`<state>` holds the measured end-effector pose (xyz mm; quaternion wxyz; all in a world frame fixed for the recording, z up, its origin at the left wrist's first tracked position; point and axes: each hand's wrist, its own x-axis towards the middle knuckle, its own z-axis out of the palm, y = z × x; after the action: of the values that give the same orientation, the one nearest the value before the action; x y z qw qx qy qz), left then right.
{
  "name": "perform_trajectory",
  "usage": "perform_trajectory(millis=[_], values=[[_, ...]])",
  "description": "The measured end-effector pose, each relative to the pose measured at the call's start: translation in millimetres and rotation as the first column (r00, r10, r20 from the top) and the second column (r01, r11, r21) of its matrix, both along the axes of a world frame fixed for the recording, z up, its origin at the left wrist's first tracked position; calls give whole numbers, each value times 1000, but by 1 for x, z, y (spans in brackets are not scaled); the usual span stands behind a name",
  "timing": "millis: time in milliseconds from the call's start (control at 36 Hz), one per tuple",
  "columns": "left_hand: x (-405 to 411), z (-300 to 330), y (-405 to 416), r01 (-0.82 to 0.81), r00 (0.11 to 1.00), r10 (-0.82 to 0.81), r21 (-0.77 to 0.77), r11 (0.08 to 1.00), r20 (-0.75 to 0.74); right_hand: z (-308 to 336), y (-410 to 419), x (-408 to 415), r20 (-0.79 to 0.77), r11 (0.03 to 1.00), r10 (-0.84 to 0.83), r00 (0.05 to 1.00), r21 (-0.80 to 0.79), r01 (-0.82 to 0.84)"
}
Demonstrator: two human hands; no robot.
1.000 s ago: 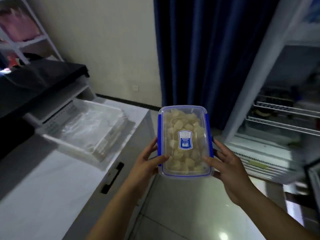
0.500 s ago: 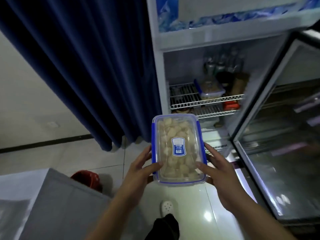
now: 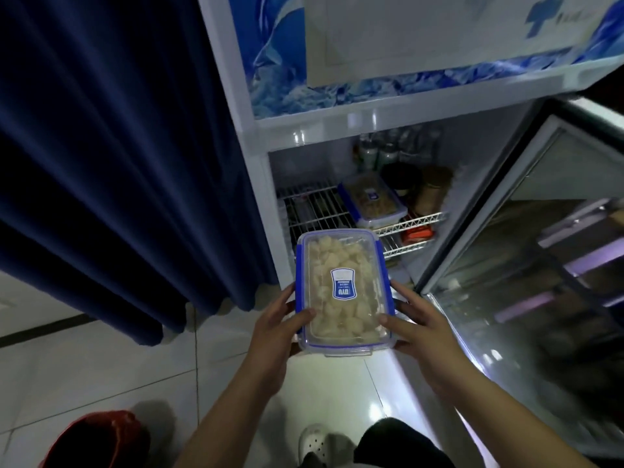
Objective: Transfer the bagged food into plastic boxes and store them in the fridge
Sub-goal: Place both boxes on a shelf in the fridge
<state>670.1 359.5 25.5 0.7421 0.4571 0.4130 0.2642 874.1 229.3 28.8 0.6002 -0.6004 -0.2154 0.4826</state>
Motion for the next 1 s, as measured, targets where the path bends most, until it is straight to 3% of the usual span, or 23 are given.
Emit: perform_trajectory(millis=[222,556,806,861,917,972,1000], values=[[48,-23,32,-82,995,78,-73,994,-54,-25,45,55,-71,996,27,997,-80,-33],[128,-51,62,-327,941,305,-172,929,-146,-63,121,143,-165,945,252,954,-171,-279],[162,-56,83,-430,895,400,-142,892,-196,-76,170,158,-204,937,224,953,-224,-268],[169,-52,82,-414,900,394,-84,906,-183,-76,175,158,-210,936,210,955,-240,-258],[174,-47,78,-331,915,350,120,936,-203,-75,180,158,-209,936,202,957,-248,-251],[173,-51,76,-29,842,270,461,887,-467,-75,183,157,-204,936,198,959,-251,-247],[172,-57,75,210,720,246,542,814,-649,-76,184,157,-202,935,202,958,-250,-250]])
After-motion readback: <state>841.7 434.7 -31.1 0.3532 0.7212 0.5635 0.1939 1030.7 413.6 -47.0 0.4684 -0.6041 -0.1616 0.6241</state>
